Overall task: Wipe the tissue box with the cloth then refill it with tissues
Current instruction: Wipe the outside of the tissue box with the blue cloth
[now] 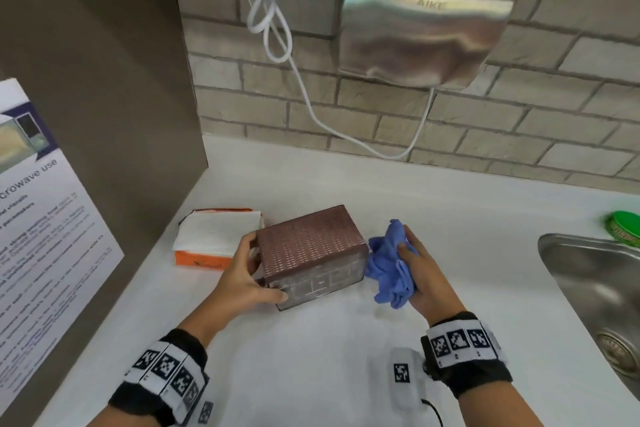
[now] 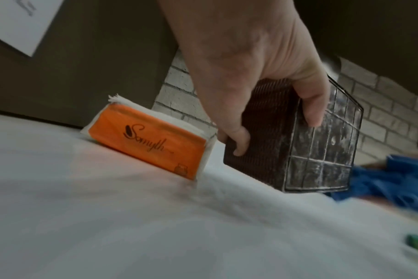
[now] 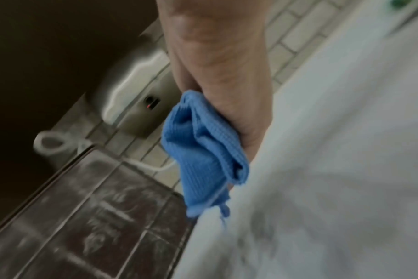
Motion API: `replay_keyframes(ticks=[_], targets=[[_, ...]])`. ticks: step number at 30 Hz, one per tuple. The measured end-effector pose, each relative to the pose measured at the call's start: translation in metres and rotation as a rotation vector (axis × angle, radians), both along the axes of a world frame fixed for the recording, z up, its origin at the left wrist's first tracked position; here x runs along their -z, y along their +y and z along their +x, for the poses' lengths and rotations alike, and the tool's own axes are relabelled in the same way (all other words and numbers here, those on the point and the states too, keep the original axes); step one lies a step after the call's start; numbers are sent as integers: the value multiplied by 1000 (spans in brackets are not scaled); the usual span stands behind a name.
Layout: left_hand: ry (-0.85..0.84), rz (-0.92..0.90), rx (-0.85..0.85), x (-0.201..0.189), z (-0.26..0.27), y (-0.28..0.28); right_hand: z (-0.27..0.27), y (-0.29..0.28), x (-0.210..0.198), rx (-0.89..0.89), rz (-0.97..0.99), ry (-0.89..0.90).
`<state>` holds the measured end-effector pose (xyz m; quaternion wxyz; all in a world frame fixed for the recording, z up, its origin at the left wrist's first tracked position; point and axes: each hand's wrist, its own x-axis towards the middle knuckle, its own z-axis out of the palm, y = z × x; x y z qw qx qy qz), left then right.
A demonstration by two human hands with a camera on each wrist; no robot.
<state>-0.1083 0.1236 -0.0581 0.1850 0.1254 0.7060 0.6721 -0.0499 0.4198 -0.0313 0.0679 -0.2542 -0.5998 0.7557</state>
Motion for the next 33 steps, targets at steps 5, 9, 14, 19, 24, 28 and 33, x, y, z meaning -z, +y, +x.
replay_keyframes(ticks=[5,9,14,19,24,28,33], targets=[[-87,178,-8,-21,1,-11,32,-6,2,-366,-286,68],[-175,276,62,-28,7,-6,40,-45,9,-498,-394,83],[-193,310,163,-37,20,-5,36,-65,-14,-681,-218,61],[-46,116,310,-50,9,-24,33,-57,-32,-644,2,107],[127,5,329,-78,-4,-6,28,-54,-39,-668,148,67],[109,9,292,-73,-5,14,26,-53,-37,-680,226,65],[22,67,151,-44,-5,13,26,-24,-40,-572,274,-15]])
